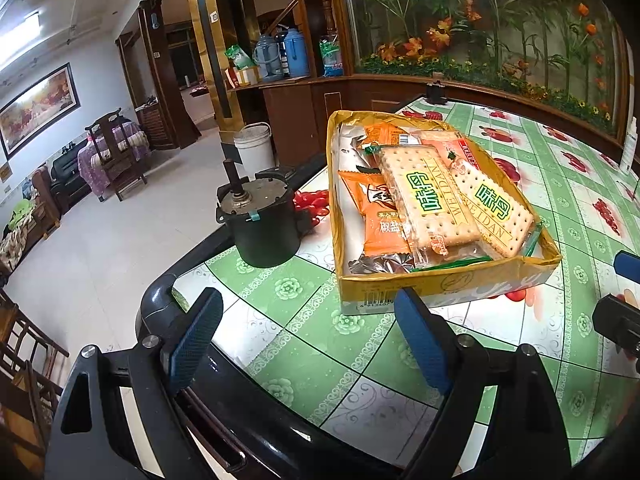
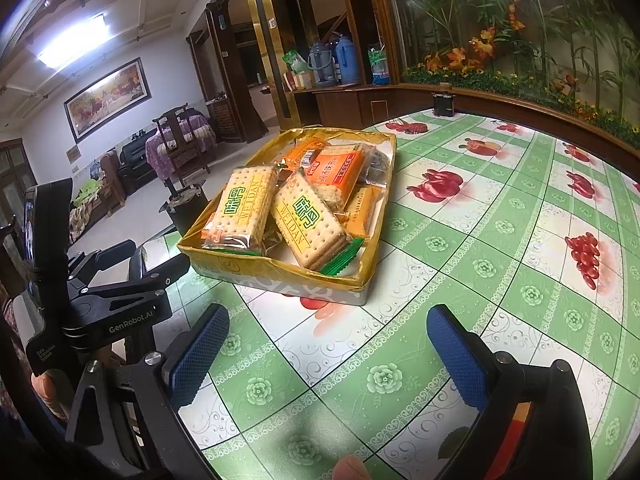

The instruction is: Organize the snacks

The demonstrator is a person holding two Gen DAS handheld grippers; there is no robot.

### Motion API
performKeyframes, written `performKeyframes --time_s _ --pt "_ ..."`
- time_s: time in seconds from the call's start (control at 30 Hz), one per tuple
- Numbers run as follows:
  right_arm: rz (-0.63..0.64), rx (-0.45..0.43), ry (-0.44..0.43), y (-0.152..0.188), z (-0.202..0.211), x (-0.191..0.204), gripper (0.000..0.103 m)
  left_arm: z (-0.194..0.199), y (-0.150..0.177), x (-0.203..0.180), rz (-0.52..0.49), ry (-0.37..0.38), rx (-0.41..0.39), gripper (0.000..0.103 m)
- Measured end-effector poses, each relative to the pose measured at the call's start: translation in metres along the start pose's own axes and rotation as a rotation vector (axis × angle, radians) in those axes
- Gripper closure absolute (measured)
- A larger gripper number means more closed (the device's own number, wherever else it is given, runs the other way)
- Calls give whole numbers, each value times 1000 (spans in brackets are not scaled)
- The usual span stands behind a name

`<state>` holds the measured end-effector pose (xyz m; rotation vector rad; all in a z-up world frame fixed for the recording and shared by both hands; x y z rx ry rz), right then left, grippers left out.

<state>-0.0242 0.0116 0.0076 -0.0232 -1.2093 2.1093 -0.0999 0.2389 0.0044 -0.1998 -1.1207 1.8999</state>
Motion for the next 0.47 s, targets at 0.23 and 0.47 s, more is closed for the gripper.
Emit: performKeyframes --time_s 0.23,0.47 --pt "-1 2 -2 0 0 0 3 -2 1 2 5 -7 14 15" --pt "0 4 -1 1 -1 -1 3 -2 2 6 7 -26 15 15"
Point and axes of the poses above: each gripper's, at about its wrist camera, not at the fingertips, and z roughly against the way its jaws point, x to its left, y to its underside, the point moved 3 cm from there along -z, roughly the way its jaws point, and after that the axes turned 14 degrees about -y, right-handed, at the moved point
